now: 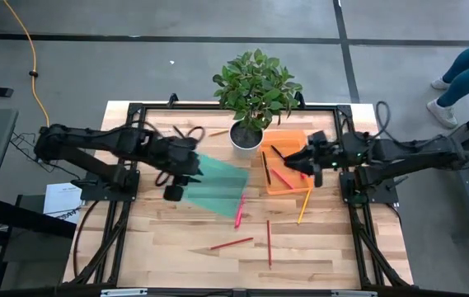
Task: Sort pens & pencils
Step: Put the black pen into the orange bin
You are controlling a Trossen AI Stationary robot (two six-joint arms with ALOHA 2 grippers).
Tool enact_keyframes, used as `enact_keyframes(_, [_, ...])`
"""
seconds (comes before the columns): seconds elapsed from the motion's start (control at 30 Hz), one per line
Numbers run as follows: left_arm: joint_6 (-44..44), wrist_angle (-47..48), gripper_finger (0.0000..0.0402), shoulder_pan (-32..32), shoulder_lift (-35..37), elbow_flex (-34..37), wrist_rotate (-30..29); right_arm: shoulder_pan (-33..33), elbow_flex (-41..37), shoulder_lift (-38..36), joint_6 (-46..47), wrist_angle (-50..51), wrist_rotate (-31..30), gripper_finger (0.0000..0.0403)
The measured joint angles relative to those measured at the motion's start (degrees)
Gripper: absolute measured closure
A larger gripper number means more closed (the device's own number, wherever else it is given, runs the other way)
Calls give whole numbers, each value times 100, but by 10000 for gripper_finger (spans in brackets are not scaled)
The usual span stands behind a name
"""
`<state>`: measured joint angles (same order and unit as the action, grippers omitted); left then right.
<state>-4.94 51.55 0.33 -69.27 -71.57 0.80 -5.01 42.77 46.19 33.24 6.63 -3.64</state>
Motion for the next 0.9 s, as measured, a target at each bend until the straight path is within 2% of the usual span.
enact_keyframes(0.2, [531,-54,309,-78,1345,1041,-318,-264,202,911,233,-855,-363,304])
enact_keyframes(0.4, [1200,-116,309,-74,2454,2018,-482,-406,678,1868,207,-684,-536,304])
enact_keyframes(0.53, [1441,-49,309,-87,2713,2386,-373,-535,836,2350,302,-771,-554,304])
enact_keyframes(0.73, [1348,135,309,-82,2723,2703,-685,-722,867,2804,666,-849,-765,304])
enact_keyframes(0.9, [1190,-27,309,-84,2723,3087,45,-928,867,3128,990,-864,-717,304])
